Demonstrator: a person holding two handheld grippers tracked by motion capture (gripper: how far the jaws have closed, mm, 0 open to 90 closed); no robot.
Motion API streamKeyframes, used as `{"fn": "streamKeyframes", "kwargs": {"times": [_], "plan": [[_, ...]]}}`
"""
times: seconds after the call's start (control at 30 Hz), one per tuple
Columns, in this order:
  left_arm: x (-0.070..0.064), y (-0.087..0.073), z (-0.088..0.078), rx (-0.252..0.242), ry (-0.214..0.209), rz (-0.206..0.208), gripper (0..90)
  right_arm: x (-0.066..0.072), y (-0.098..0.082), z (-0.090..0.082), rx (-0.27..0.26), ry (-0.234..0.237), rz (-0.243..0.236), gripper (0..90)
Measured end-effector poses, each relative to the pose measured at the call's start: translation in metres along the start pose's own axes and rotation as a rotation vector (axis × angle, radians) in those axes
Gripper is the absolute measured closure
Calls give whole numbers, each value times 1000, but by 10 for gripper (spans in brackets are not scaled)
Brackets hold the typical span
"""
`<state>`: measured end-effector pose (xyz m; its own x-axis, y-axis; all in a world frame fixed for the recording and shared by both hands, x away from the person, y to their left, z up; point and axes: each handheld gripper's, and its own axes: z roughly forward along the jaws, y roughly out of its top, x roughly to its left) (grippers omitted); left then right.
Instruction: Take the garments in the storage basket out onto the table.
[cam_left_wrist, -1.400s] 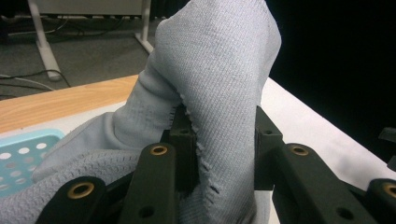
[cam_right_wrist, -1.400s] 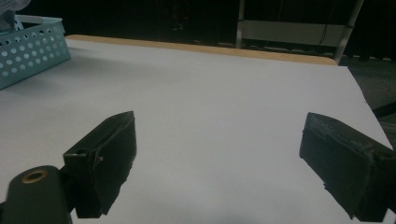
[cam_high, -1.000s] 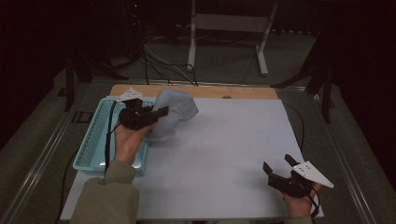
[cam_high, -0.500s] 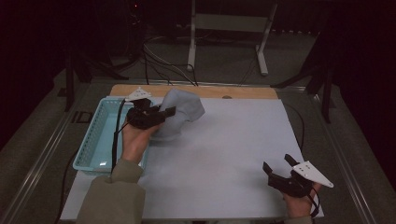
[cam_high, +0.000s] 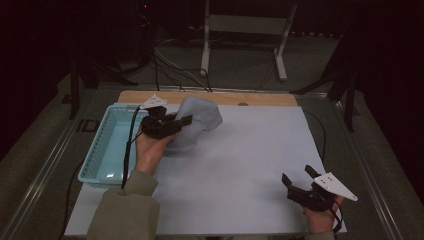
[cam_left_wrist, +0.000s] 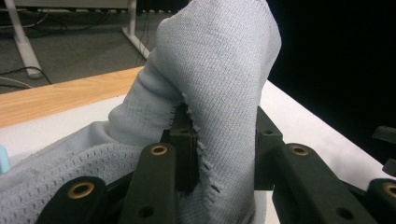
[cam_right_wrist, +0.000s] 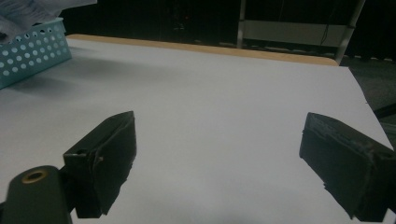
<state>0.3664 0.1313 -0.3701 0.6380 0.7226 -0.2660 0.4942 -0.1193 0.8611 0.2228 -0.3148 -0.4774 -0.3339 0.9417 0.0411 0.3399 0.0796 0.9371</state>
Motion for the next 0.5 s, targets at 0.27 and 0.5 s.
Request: {"fn": "streamKeyframes", "kwargs": {"times": [0.27,0.5], "plan": [[-4,-1,6,2,-9,-1,695,0,0,0,0,0,-2,109],[-8,-2,13,8,-24,5,695,0,0,0,1,1,-3,109]]}}
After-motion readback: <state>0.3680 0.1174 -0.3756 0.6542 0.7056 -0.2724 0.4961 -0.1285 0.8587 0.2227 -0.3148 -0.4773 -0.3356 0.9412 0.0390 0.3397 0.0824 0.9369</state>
